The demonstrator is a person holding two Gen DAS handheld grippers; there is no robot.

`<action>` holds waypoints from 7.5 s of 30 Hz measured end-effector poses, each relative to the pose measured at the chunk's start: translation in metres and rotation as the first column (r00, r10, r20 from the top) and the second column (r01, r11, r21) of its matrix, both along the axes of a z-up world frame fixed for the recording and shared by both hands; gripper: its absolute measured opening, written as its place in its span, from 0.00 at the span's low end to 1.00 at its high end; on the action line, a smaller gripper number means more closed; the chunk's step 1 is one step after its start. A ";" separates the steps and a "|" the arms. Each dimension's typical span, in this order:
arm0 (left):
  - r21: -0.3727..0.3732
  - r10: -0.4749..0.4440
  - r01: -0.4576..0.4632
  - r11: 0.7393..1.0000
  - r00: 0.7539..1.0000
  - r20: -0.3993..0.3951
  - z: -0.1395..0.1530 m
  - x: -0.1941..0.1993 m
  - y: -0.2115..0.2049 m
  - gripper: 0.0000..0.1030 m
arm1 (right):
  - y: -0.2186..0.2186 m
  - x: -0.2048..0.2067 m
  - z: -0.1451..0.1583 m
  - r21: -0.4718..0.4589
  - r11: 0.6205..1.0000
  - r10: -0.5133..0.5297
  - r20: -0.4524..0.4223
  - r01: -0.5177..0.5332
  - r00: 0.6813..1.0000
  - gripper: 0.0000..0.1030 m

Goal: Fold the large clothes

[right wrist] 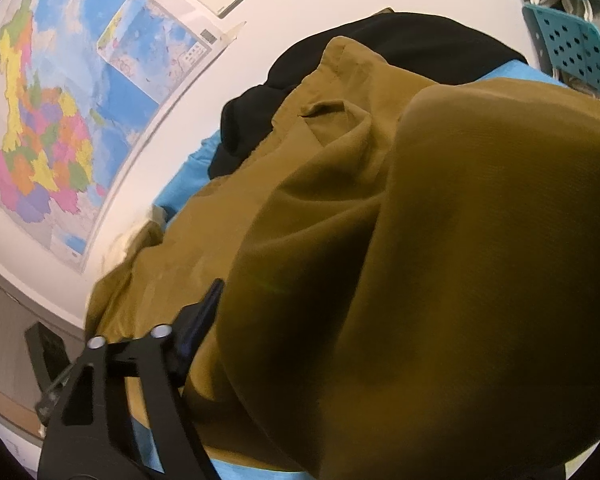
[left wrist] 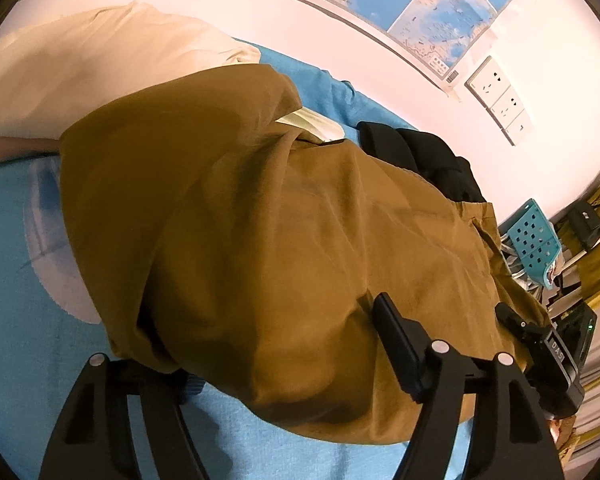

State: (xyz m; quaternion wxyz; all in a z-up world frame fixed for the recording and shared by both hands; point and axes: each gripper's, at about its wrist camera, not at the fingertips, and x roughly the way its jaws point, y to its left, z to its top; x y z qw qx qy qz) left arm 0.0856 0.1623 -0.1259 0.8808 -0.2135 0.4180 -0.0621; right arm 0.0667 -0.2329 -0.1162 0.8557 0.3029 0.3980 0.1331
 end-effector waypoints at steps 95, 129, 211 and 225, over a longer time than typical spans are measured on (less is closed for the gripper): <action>0.387 0.386 -0.492 0.779 0.864 0.323 0.140 0.024 0.386 0.77 | 0.359 0.109 0.160 -0.255 0.798 0.603 0.332 -0.546 0.726 0.54; 0.438 0.265 -0.379 0.815 0.916 0.299 0.098 0.001 0.268 0.84 | 0.422 0.099 0.078 -0.468 0.652 0.728 0.167 -0.596 0.665 0.45; 0.447 0.329 -0.458 0.768 0.882 0.338 0.083 -0.092 0.126 0.93 | 0.338 0.030 0.077 -0.316 0.741 0.667 0.239 -0.593 0.706 0.89; 0.415 0.356 -0.451 0.790 0.889 0.289 0.072 -0.086 0.144 0.93 | 0.342 0.037 0.073 -0.290 0.746 0.661 0.217 -0.599 0.718 0.89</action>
